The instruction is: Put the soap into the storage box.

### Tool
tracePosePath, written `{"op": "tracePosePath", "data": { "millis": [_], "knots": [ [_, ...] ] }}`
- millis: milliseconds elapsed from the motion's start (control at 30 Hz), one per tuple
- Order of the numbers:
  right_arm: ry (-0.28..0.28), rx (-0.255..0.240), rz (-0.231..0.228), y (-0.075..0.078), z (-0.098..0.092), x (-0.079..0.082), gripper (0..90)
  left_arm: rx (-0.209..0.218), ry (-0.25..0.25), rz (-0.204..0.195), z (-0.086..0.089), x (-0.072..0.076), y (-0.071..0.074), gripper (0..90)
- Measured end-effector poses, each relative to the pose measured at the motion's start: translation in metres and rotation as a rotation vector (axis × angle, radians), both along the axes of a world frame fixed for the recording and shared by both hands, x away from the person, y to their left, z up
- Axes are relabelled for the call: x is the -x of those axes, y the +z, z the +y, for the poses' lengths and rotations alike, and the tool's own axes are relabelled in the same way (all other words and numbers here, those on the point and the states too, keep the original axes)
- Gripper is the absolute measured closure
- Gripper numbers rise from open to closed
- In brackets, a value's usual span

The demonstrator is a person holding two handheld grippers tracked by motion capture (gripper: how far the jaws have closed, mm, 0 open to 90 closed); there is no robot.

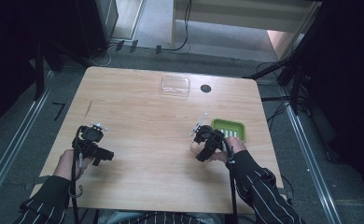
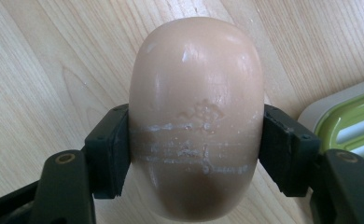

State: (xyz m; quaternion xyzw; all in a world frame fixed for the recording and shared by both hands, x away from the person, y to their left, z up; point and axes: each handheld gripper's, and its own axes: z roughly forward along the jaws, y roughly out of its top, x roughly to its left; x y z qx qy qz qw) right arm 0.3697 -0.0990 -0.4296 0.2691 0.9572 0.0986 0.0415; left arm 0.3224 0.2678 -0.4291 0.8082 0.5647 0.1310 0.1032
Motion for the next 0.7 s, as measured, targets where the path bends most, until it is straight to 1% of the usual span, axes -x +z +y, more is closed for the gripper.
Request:
{"op": "tracePosePath", "data": {
  "millis": [233,400,433,500,533,567,667,700],
  "knots": [
    [-0.006,0.005,-0.007,0.002,-0.006,-0.001,33.6,-0.001,-0.001,-0.003,0.001,0.000,0.000,14.8],
    [-0.016,0.000,-0.003,0.004,-0.009,-0.002,33.6,-0.002,-0.002,-0.003,0.001,0.000,0.000,14.8],
    [-0.025,-0.001,-0.009,0.004,-0.010,-0.002,33.6,-0.001,0.002,-0.002,0.001,0.000,0.000,14.8],
    [-0.021,0.000,-0.004,0.005,-0.012,-0.003,33.6,-0.002,0.002,-0.003,0.001,0.000,0.000,14.8],
    [-0.019,0.002,-0.012,0.005,-0.014,-0.003,33.6,-0.001,0.002,-0.004,0.001,0.000,0.000,14.8],
    [-0.026,-0.003,-0.006,0.005,-0.015,-0.003,33.7,-0.001,0.003,-0.005,0.001,0.000,0.000,14.8],
    [-0.025,-0.010,-0.012,0.007,-0.018,-0.004,33.6,-0.001,0.003,-0.007,0.000,0.000,0.000,14.8],
    [-0.030,-0.005,-0.010,0.008,-0.018,-0.003,33.7,-0.001,0.003,-0.006,0.001,0.000,0.000,14.8]
  ]
}}
